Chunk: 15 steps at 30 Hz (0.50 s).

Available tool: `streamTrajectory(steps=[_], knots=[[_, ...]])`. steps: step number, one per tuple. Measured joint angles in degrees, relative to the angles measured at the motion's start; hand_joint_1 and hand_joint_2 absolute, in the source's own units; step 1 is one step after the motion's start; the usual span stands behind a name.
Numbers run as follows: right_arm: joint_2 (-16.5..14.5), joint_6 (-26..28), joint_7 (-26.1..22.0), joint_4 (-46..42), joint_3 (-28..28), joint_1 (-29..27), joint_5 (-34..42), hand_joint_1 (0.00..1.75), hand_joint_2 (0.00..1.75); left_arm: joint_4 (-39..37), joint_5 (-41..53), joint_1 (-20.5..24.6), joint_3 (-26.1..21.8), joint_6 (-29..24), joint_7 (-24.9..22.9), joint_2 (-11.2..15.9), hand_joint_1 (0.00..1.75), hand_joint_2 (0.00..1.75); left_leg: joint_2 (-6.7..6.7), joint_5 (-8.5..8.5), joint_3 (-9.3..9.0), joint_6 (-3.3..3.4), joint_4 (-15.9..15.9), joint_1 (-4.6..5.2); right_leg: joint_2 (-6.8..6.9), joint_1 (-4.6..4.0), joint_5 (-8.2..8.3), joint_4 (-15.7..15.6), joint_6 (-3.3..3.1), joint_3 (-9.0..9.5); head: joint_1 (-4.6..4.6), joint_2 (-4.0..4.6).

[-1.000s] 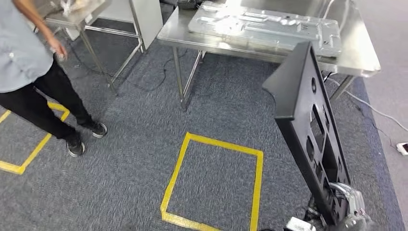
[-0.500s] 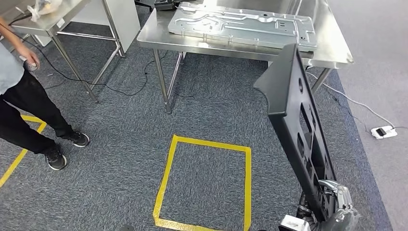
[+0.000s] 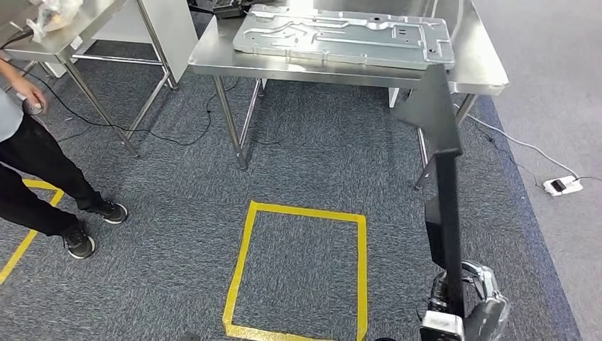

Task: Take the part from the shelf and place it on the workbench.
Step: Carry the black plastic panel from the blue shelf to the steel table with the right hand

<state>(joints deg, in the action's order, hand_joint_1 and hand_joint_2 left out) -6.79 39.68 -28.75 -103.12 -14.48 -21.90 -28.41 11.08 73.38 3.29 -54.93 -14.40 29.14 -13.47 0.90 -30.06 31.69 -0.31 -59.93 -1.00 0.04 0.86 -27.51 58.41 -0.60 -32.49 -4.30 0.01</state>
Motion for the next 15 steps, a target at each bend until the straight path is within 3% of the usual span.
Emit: streamTrajectory(steps=[3,4,5,6,9,11,15], knots=[[1.16,0.22,0.93,0.21,-1.63,0.55,1.47,1.75,1.75,0.00,-0.03,-0.08,-0.01,0.31,0.13,0.03,0.00,1.75,-0.36,-5.21,4.65,-0.25,-10.02,-0.06,-0.09,-0.15,0.10,-0.21,-0.85,0.05,0.03,0.00],[1.48,0.30,1.02,0.33,-1.94,0.63,1.58,1.75,1.75,0.00,-0.02,-0.14,-0.02,0.40,0.16,0.05,0.00,1.75,-0.37,-6.19,6.26,-0.27,-13.22,-0.06,-0.15,-0.30,0.05,-0.16,-0.95,0.06,0.02,0.00],[1.74,0.34,1.05,0.43,-2.15,0.67,1.62,1.75,1.75,0.00,-0.02,-0.21,-0.02,0.49,0.20,0.07,0.00,1.75,-0.38,-6.08,7.08,-0.23,-14.66,-0.06,-0.25,-0.43,-0.01,-0.08,-1.02,0.08,0.02,0.00],[1.91,0.36,1.03,0.49,-2.26,0.71,1.61,1.75,1.75,0.00,-0.01,-0.26,-0.02,0.57,0.24,0.08,0.00,1.75,-0.39,-4.85,6.81,-0.10,-13.80,-0.05,-0.37,-0.55,-0.10,0.02,-1.05,0.14,0.02,0.00],[2.16,0.36,0.95,0.50,-2.35,0.86,1.57,1.75,1.75,0.00,0.04,-0.29,-0.02,0.67,0.37,0.20,0.00,1.75,-0.61,0.68,1.92,0.96,-2.84,0.24,-0.74,-0.86,-0.45,0.36,-0.81,0.36,0.02,0.00],[2.24,0.37,0.93,0.50,-2.38,0.92,1.57,1.75,1.75,0.00,0.07,-0.23,-0.02,0.69,0.45,0.33,0.00,1.75,-0.69,1.58,0.30,1.43,1.03,0.57,-0.89,-0.92,-0.59,0.49,-0.29,0.30,0.02,-0.01],[2.34,0.38,0.85,0.43,-2.42,0.95,1.57,1.75,1.75,0.00,0.08,-0.26,-0.02,0.69,0.53,0.34,0.00,1.75,-0.48,2.10,-0.29,2.33,2.19,0.35,-0.78,-0.76,-1.37,1.36,1.02,0.08,-0.01,0.01]])
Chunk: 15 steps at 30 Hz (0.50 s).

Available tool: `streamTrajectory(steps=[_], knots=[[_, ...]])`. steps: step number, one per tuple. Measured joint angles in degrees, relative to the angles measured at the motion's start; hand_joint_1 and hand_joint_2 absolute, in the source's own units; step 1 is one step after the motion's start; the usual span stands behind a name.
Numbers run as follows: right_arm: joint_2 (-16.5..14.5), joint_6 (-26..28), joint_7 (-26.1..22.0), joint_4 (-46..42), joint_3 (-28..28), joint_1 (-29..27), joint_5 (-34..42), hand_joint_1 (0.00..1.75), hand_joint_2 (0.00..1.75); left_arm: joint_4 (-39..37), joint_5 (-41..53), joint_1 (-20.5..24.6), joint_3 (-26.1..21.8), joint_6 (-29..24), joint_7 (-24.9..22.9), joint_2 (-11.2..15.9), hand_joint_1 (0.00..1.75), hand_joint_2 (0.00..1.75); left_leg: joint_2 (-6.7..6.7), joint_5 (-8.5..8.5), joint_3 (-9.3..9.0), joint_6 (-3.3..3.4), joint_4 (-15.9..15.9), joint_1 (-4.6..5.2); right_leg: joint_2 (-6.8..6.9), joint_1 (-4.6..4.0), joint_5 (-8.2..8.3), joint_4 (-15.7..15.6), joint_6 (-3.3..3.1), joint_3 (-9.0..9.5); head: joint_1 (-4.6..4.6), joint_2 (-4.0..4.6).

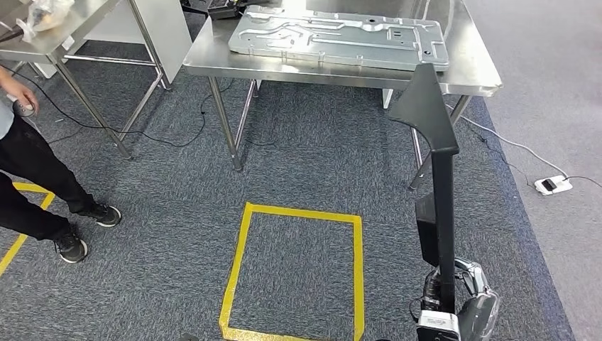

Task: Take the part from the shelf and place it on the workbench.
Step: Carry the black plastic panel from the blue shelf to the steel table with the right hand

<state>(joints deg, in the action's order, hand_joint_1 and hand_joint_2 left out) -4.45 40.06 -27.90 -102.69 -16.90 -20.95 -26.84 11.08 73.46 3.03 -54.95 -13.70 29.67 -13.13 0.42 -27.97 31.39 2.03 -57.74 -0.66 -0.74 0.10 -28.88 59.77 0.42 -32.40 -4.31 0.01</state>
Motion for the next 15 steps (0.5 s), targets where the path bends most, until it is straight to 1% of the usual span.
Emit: streamTrajectory(steps=[1,2,4,5,6,7,8,9,10,11,12,13,15], knots=[[0.03,0.01,-0.07,-0.02,0.00,0.03,-0.01,1.75,1.75,0.00,-0.01,0.03,-0.01,0.00,0.01,-0.01,0.00,1.75,0.07,0.20,-0.22,0.27,0.31,-0.20,0.08,0.03,-0.83,1.23,0.25,-0.49,0.00,0.00],[0.05,0.01,-0.16,-0.03,0.00,0.05,-0.04,1.75,1.75,0.00,-0.01,0.07,-0.01,0.00,0.01,-0.01,0.00,1.75,0.12,0.28,-0.27,0.42,0.39,-0.22,0.14,0.17,-2.00,3.16,0.45,-1.37,-0.03,0.00],[0.11,0.01,-0.42,-0.02,0.00,0.05,-0.30,1.75,1.75,0.00,0.03,0.06,-0.02,0.00,0.02,-0.01,0.00,1.75,0.20,0.23,-0.27,0.56,0.38,-0.24,0.16,0.47,-4.91,9.31,0.90,-4.52,-0.01,-0.01],[0.14,0.01,-0.57,-0.02,0.00,0.02,-0.56,1.75,1.75,0.00,0.08,0.02,-0.02,-0.01,0.02,-0.01,0.00,1.75,0.23,0.17,-0.28,0.56,0.36,-0.25,0.19,0.67,-5.91,12.38,1.15,-6.21,-0.01,-0.01],[0.16,0.01,-0.74,-0.01,0.01,-0.01,-0.91,1.75,1.75,0.00,0.11,-0.02,-0.02,-0.01,0.02,-0.01,0.00,1.75,0.26,0.07,-0.32,0.52,0.34,-0.28,0.24,0.90,-6.06,14.24,1.39,-7.39,0.00,-0.01],[0.16,0.01,-0.92,-0.01,0.02,-0.02,-1.26,1.75,1.75,0.00,0.15,-0.04,-0.02,-0.02,0.02,-0.01,0.00,1.75,0.26,-0.06,-0.42,0.41,0.30,-0.34,0.32,1.11,-5.03,13.89,1.56,-7.48,0.00,-0.01],[0.15,0.01,-1.07,-0.01,0.04,-0.02,-1.63,1.75,1.75,0.00,0.17,-0.05,-0.02,-0.02,0.01,-0.02,0.00,1.75,0.25,-0.24,-0.61,0.25,0.24,-0.43,0.46,1.31,-3.12,11.46,1.69,-6.49,0.00,-0.01],[0.15,0.01,-1.24,-0.01,0.08,-0.01,-1.98,1.75,1.75,0.00,0.19,-0.05,-0.02,-0.02,0.01,-0.03,0.00,1.75,0.24,-0.48,-0.82,-0.01,0.15,-0.51,0.69,1.49,-0.85,7.51,1.77,-4.70,-0.02,-0.01],[0.14,0.01,-1.41,0.00,0.13,0.01,-2.25,1.75,1.75,0.00,0.22,-0.04,-0.02,-0.03,-0.01,-0.04,0.00,1.75,0.23,-0.76,-0.97,-0.34,0.01,-0.49,0.93,1.50,0.66,3.84,1.75,-2.96,-0.03,0.00],[0.12,0.01,-1.57,-0.02,0.16,0.01,-2.47,1.75,1.75,0.00,0.24,-0.04,-0.02,-0.04,-0.03,-0.04,0.00,1.75,0.22,-1.02,-1.06,-0.73,-0.09,-0.41,1.05,1.42,1.54,1.18,1.53,-1.71,0.00,0.00],[0.07,0.01,-1.70,-0.03,0.21,-0.01,-2.63,1.75,1.75,0.00,0.26,-0.03,-0.02,-0.05,-0.05,-0.03,0.00,1.75,0.23,-1.24,-1.11,-1.11,-0.14,-0.30,1.09,1.28,1.72,-0.23,1.22,-1.08,0.01,0.00],[0.01,0.01,-1.76,-0.05,0.25,-0.04,-2.69,1.75,1.75,0.00,0.27,-0.02,-0.02,-0.06,-0.07,-0.03,0.00,1.75,0.25,-1.35,-1.16,-1.47,-0.08,-0.19,0.99,1.07,1.42,-0.39,0.81,-1.03,0.04,0.00],[-0.13,0.02,-1.87,-0.09,0.32,-0.10,-2.73,1.75,1.75,0.00,0.29,0.03,-0.02,-0.07,-0.07,-0.03,0.00,1.75,0.31,-1.63,-1.48,-2.12,-0.08,-0.27,0.73,1.11,1.40,-0.62,-0.05,-0.91,0.04,-0.01]])
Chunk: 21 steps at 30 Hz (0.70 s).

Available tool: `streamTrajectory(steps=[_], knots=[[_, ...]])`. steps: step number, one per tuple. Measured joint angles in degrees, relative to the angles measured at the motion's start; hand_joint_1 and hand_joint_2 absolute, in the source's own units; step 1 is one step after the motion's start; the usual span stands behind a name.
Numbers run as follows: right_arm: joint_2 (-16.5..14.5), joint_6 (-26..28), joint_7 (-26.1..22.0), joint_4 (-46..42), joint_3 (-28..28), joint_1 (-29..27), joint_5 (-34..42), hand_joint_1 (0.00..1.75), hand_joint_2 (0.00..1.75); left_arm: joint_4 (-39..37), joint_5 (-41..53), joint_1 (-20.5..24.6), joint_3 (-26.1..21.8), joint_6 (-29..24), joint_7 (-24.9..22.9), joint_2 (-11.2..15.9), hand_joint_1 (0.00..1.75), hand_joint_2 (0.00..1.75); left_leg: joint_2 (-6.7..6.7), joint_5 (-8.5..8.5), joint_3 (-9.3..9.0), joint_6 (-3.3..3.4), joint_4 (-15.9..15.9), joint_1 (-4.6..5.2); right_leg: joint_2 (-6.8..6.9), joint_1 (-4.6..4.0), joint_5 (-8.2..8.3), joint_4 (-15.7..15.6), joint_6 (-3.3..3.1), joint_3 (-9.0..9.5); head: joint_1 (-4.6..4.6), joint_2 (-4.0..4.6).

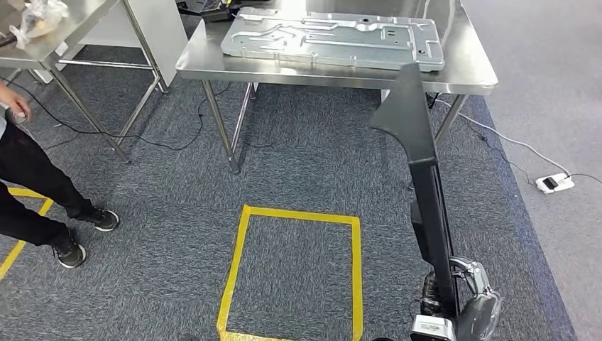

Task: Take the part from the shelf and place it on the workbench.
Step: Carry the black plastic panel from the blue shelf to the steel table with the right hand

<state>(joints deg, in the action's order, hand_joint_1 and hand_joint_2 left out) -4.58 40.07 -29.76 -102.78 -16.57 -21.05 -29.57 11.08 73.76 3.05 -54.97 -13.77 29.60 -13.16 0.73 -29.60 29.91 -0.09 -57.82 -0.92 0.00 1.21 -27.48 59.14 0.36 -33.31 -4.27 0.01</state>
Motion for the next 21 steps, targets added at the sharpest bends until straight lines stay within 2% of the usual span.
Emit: streamTrajectory(steps=[1,2,3,5,6,7,8,10,11,12,13,16,17,18,20,21], knots=[[-0.07,0.00,-0.09,-0.01,0.03,0.00,0.01,1.75,1.75,0.00,0.02,0.03,0.00,0.00,0.02,0.00,0.00,1.75,-0.02,-0.50,0.11,-0.25,-0.68,-0.06,-0.06,0.07,-0.04,-0.14,-0.42,0.16,0.02,-0.01],[-0.17,0.01,-0.20,-0.02,0.05,0.01,0.01,1.75,1.75,0.00,0.03,0.06,0.00,0.01,0.04,0.00,0.00,1.75,-0.05,-1.68,0.91,-0.42,-2.65,-0.13,-0.09,0.13,-0.08,-0.30,-0.84,0.34,0.01,0.00],[-0.28,0.01,-0.28,-0.03,0.08,0.01,0.01,1.75,1.75,0.00,0.03,0.06,0.00,0.02,0.07,0.01,0.00,1.75,-0.12,-3.27,2.35,-0.52,-5.70,-0.18,-0.08,0.07,-0.18,-0.39,-1.18,0.48,0.02,0.01],[-0.43,0.01,-0.43,-0.03,0.12,0.00,0.02,1.75,1.75,0.00,0.03,-0.03,0.00,0.04,0.09,0.01,0.00,1.75,-0.18,-6.72,6.73,-0.56,-13.89,-0.17,-0.10,-0.27,-0.45,-0.38,-1.68,0.64,0.03,0.01],[-0.45,0.01,-0.52,-0.03,0.14,-0.01,0.02,1.75,1.75,0.00,0.03,-0.13,0.00,0.05,0.10,0.01,0.00,1.75,-0.19,-7.16,8.35,-0.51,-16.52,-0.16,-0.19,-0.46,-0.58,-0.38,-1.83,0.80,0.03,0.00],[-0.45,0.01,-0.66,-0.03,0.15,-0.02,0.02,1.75,1.75,0.00,0.04,-0.22,0.00,0.06,0.10,0.01,0.00,1.75,-0.21,-6.45,9.09,-0.39,-17.23,-0.15,-0.33,-0.62,-0.74,-0.37,-1.92,1.04,0.03,-0.01],[-0.45,0.01,-0.79,-0.03,0.17,-0.02,0.02,1.75,1.75,0.00,0.04,-0.27,0.00,0.07,0.10,0.01,0.00,1.75,-0.22,-4.52,8.60,-0.17,-15.43,-0.14,-0.49,-0.75,-0.94,-0.37,-1.94,1.40,0.03,0.00],[-0.45,0.01,-0.97,-0.04,0.20,-0.01,0.01,1.75,1.75,0.00,0.07,-0.29,0.00,0.07,0.10,0.01,0.00,1.75,-0.31,0.14,5.53,0.60,-7.85,0.04,-0.73,-0.98,-1.48,-0.35,-1.77,2.20,0.00,0.01],[-0.45,0.01,-1.02,-0.07,0.21,0.00,0.00,1.75,1.75,0.00,0.07,-0.25,0.00,0.07,0.12,0.02,0.00,1.75,-0.36,1.38,4.07,0.93,-4.51,0.18,-0.83,-1.09,-1.77,-0.28,-1.53,2.43,0.00,0.01],[-0.45,0.01,-1.05,-0.11,0.22,0.00,-0.01,1.75,1.75,0.00,0.08,-0.19,0.01,0.09,0.15,0.02,0.00,1.75,-0.39,1.81,3.19,1.17,-2.44,0.37,-0.87,-1.13,-1.98,-0.24,-1.24,2.52,-0.01,0.00],[-0.45,0.01,-1.10,-0.14,0.24,0.00,-0.02,1.75,1.75,0.00,0.09,-0.13,0.01,0.11,0.18,0.03,0.00,1.75,-0.42,1.54,2.87,1.34,-1.70,0.55,-0.90,-1.12,-2.10,-0.25,-0.92,2.50,-0.01,-0.01],[-0.46,0.01,-1.29,-0.36,0.27,-0.03,-0.05,1.75,1.75,0.00,0.10,-0.11,0.00,0.15,0.27,0.02,0.00,1.75,-0.39,1.56,2.21,1.96,-0.69,0.34,-0.76,-1.02,-2.64,0.09,0.05,2.68,-0.01,0.00],[-0.45,0.01,-1.37,-0.43,0.29,-0.01,-0.06,1.75,1.75,0.00,0.10,-0.11,0.00,0.14,0.29,0.01,0.00,1.75,-0.35,1.63,1.84,2.29,-0.30,0.16,-0.66,-0.99,-3.47,1.55,0.39,2.15,-0.04,0.00],[-0.45,0.01,-1.42,-0.49,0.32,-0.01,-0.07,1.75,1.75,0.00,0.10,-0.08,0.00,0.14,0.31,0.00,0.00,1.75,-0.30,1.62,1.50,2.57,-0.02,0.06,-0.55,-0.88,-4.74,4.22,0.71,0.86,-0.07,-0.01],[-0.45,0.01,-1.51,-0.48,0.37,-0.08,-0.07,1.75,1.75,0.00,0.11,-0.02,0.00,0.13,0.32,-0.01,0.00,1.75,-0.23,1.31,1.13,2.93,0.08,0.08,-0.48,-0.65,-7.62,11.76,1.29,-3.49,-0.09,-0.01],[-0.45,0.01,-1.51,-0.46,0.39,-0.15,-0.07,1.75,1.75,0.00,0.12,-0.05,0.00,0.13,0.32,-0.01,0.00,1.75,-0.22,1.10,0.95,2.94,0.07,0.08,-0.45,-0.51,-8.15,14.61,1.50,-5.44,-0.10,-0.01]])
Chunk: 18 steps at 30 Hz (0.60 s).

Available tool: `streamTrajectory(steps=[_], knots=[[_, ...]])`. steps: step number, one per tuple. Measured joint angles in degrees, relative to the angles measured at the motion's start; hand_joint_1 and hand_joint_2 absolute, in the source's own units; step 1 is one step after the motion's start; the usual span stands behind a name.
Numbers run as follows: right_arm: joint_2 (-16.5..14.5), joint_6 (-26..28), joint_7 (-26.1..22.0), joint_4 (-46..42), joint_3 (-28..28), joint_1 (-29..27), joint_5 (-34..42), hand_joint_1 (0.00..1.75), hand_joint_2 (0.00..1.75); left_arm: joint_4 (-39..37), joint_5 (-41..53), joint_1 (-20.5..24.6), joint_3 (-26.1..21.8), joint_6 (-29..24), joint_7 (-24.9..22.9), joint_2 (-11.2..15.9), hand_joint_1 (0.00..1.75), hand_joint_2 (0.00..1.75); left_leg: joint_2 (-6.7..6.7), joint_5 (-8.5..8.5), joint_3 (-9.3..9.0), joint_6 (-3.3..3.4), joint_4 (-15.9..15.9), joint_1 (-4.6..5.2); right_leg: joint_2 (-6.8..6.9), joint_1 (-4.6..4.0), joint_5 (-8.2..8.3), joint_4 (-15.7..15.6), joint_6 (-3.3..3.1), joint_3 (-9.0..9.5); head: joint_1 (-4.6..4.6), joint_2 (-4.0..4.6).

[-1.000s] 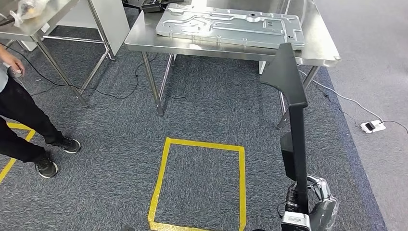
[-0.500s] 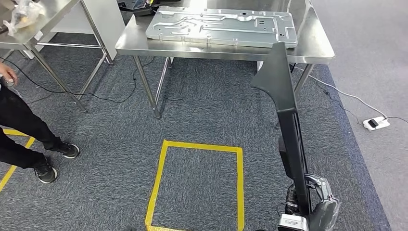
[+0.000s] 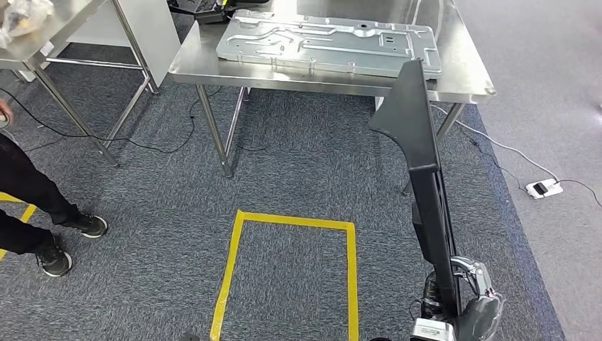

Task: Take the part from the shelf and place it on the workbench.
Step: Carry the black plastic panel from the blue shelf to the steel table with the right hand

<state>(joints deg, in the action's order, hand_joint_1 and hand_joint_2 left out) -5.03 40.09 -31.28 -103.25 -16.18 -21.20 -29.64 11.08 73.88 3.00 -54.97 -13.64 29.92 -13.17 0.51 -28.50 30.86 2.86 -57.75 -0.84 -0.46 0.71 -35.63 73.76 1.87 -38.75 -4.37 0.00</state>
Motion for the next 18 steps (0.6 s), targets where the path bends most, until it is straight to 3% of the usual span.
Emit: streamTrajectory(steps=[1,2,4,6,8,11,13,15,16,17,18], knots=[[0.00,0.00,0.00,0.01,0.02,-0.05,0.01,1.75,1.75,0.00,0.01,-0.05,-0.01,-0.01,0.01,0.00,0.00,1.75,-0.01,-0.25,-0.28,-0.05,-0.01,-0.01,0.04,0.14,0.63,0.92,0.15,-1.06,0.01,0.00],[0.00,0.00,0.00,0.01,0.04,-0.06,0.02,1.75,1.75,0.00,-0.01,-0.10,-0.01,-0.04,0.02,0.00,0.00,1.75,-0.03,-0.54,-0.69,-0.17,-0.02,-0.03,0.10,0.29,2.49,-0.54,0.21,-0.90,0.01,0.00],[0.00,0.00,0.00,0.01,0.05,-0.03,0.07,1.75,1.75,0.00,-0.02,-0.15,-0.02,-0.15,0.07,-0.02,0.00,1.75,-0.06,-1.27,-1.68,-0.54,-0.03,-0.06,0.36,0.47,7.36,-7.77,0.08,1.89,-0.01,0.01],[0.00,0.00,0.00,0.00,0.05,-0.02,0.16,1.75,1.75,0.00,-0.05,-0.06,-0.02,-0.49,0.11,-0.03,0.00,1.75,-0.06,-1.95,-2.18,-1.17,-0.12,0.13,0.54,0.25,9.36,-13.21,-0.42,4.24,0.00,0.01],[0.00,0.00,0.00,-0.01,0.09,-0.08,0.21,1.75,1.75,0.00,-0.11,0.04,-0.02,-1.20,0.11,-0.04,0.00,1.75,0.05,-2.29,-2.36,-1.80,0.07,0.32,0.43,-0.08,8.93,-14.18,-1.08,4.61,0.04,0.01],[0.00,0.00,0.01,-0.02,0.17,-0.15,0.22,1.75,1.75,0.00,-0.22,0.18,-0.04,-2.17,0.10,-0.11,0.00,1.75,0.13,-3.64,-2.21,-2.57,-1.27,0.22,0.21,0.29,8.81,-14.70,-2.11,5.02,0.07,0.00],[0.00,0.00,0.01,-0.03,0.23,-0.15,0.22,1.75,1.75,0.00,-0.21,0.23,-0.08,-2.70,-0.09,-0.11,0.00,1.75,0.03,-6.58,0.57,-2.89,-7.07,0.12,0.25,0.37,8.63,-14.93,-2.67,5.35,0.08,0.00],[0.00,0.00,0.01,-0.02,0.28,-0.18,0.22,1.75,1.75,0.00,-0.13,0.13,-0.14,-3.18,-0.43,-0.11,0.00,1.75,0.03,-9.05,4.56,-3.00,-14.08,0.11,0.19,0.24,8.38,-14.92,-3.05,5.53,0.08,0.01],[0.00,0.00,0.02,-0.01,0.30,-0.20,0.22,1.75,1.75,0.00,-0.10,0.05,-0.16,-3.32,-0.54,-0.11,0.00,1.75,0.03,-8.82,5.66,-2.99,-15.49,0.11,0.05,0.19,8.25,-14.89,-3.12,5.68,0.08,0.01],[0.00,0.00,0.02,-0.01,0.31,-0.20,0.22,1.75,1.75,0.00,-0.09,0.00,-0.17,-3.41,-0.62,-0.11,0.00,1.75,0.02,-7.50,5.86,-2.93,-14.95,0.11,-0.14,0.16,8.11,-14.86,-3.12,5.88,0.08,0.01],[0.00,0.00,0.02,-0.01,0.32,-0.20,0.22,1.75,1.75,0.00,-0.09,-0.02,-0.17,-3.45,-0.64,-0.11,0.00,1.75,0.00,-5.33,5.11,-2.82,-12.47,0.11,-0.34,0.15,7.95,-14.82,-3.04,6.15,0.08,0.00]])
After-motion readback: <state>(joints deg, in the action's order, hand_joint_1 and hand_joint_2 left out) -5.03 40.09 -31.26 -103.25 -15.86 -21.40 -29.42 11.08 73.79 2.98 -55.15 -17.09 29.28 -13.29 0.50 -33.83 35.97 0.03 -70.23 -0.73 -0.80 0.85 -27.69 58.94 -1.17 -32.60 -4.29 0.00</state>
